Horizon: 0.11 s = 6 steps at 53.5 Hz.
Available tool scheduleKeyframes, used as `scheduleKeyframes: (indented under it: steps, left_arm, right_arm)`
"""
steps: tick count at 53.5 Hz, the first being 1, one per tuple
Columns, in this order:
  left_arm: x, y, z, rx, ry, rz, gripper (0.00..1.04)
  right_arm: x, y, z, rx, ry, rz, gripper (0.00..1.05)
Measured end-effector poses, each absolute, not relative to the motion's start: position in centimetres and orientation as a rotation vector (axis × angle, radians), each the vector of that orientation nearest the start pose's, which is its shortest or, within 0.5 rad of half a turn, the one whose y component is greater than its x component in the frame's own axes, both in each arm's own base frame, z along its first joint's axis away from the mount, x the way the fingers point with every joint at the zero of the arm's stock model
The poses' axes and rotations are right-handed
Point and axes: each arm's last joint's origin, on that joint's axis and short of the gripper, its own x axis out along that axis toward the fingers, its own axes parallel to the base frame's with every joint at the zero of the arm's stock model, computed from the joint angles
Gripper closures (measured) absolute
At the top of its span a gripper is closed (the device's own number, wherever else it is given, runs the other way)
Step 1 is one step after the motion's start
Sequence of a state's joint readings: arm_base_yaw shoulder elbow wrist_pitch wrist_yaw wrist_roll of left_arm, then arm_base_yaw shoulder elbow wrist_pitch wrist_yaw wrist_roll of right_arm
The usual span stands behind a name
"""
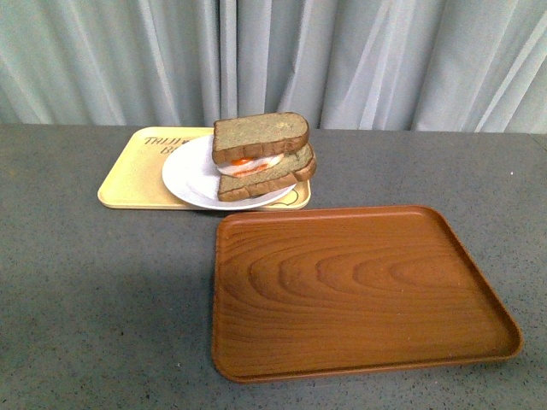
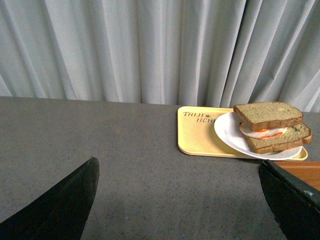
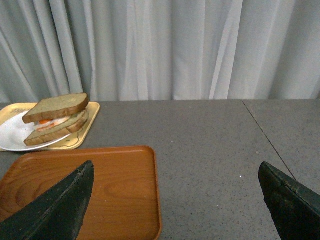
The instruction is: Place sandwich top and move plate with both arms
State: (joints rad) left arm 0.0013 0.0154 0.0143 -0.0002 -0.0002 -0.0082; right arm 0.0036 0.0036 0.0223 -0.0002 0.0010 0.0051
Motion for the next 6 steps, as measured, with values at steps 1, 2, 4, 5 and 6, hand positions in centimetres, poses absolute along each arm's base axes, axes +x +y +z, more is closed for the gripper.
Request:
scheduleKeyframes:
  steps: [1, 2, 4, 5, 6]
  left_arm:
    - [9.78, 0.01, 16.7, -0.008, 0.002, 0.002, 0.09]
    - [9.78, 0.01, 16.72, -0.008, 0.001, 0.002, 0.09]
    - [9.78, 0.01, 16.7, -0.008, 0.002, 0.002, 0.09]
    - [9.78, 0.01, 16.7, -0.008, 0.002, 0.002, 0.09]
    - [9.78, 0.01, 16.72, -0.008, 0.001, 0.002, 0.09]
  right_arm:
    - [9.65, 0.03, 17.08, 0.005, -0.018, 0.003, 0.09]
    - [9.65, 0.03, 17.08, 0.005, -0.018, 0.003, 0.09]
    - [9.65, 0.03, 17.08, 0.005, -0.018, 0.003, 0.09]
    - [9.65, 0.03, 17.08, 0.005, -0.018, 0.003, 0.09]
    - [9.65, 0.03, 17.08, 0.005, -0.018, 0.003, 0.09]
